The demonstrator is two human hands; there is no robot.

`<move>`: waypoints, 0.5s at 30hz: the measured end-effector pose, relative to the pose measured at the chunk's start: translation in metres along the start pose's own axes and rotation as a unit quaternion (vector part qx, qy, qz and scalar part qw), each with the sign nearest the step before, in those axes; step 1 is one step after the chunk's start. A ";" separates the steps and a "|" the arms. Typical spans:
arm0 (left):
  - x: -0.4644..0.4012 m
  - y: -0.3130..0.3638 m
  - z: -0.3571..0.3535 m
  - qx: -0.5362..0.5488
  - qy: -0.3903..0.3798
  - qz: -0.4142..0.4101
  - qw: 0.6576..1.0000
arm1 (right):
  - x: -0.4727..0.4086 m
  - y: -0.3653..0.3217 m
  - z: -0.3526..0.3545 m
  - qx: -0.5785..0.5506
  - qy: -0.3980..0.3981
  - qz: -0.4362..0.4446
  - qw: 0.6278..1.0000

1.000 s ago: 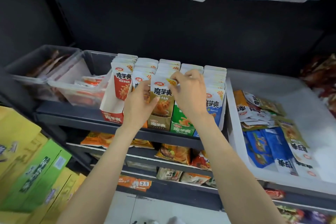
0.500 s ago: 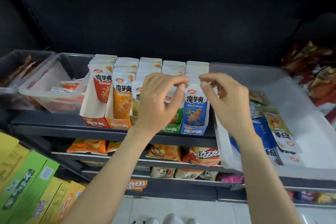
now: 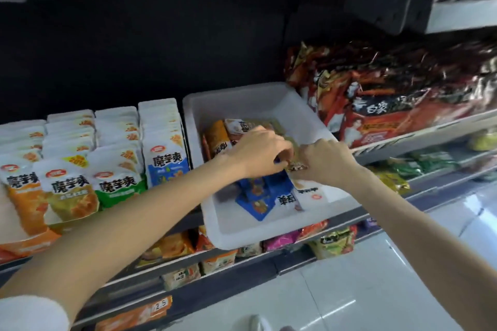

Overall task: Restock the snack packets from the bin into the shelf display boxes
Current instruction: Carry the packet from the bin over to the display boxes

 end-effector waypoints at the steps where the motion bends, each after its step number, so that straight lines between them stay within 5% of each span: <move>1: -0.007 0.004 -0.007 -0.033 -0.017 -0.010 0.999 | -0.002 -0.006 -0.004 0.025 -0.019 0.033 0.999; 4: -0.020 0.011 -0.025 -0.096 -0.066 -0.034 0.993 | -0.001 -0.010 -0.013 0.023 -0.056 0.060 0.996; 7: -0.023 0.008 -0.034 -0.083 -0.088 -0.033 0.992 | 0.001 -0.010 -0.003 0.030 0.011 0.064 0.997; 10: -0.026 0.005 -0.025 0.000 -0.017 -0.033 0.999 | 0.009 -0.004 0.015 0.020 0.079 0.015 0.997; 13: -0.025 -0.002 -0.002 0.105 0.066 -0.003 0.992 | 0.025 0.012 0.039 -0.094 0.232 -0.035 0.968; 15: -0.018 -0.011 0.017 0.163 0.125 0.049 0.978 | 0.044 0.020 0.057 -0.145 0.406 -0.041 0.901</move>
Point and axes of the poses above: each hand's wrist, its own x-axis away from the middle knuckle, its own z-axis out of the back of the hand, y = z × x, the point moved 5 cm from there along -x, towards the middle knuckle, and after that the axes turned 12 degrees about z, right-handed, at the moved point
